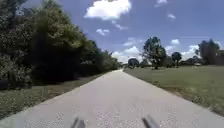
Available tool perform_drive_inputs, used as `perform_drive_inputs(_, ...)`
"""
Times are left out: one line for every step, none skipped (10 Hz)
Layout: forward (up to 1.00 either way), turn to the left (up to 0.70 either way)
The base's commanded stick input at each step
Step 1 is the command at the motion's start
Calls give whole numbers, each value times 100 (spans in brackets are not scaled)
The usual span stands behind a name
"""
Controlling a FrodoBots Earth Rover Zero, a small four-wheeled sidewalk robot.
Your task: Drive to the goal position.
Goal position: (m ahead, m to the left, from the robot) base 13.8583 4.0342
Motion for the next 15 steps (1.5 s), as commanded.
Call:
perform_drive_inputs(50,0)
perform_drive_inputs(50,0)
perform_drive_inputs(50,0)
perform_drive_inputs(50,0)
perform_drive_inputs(50,0)
perform_drive_inputs(50,0)
perform_drive_inputs(50,0)
perform_drive_inputs(50,0)
perform_drive_inputs(50,0)
perform_drive_inputs(50,0)
perform_drive_inputs(50,0)
perform_drive_inputs(50,0)
perform_drive_inputs(50,0)
perform_drive_inputs(50,0)
perform_drive_inputs(50,0)
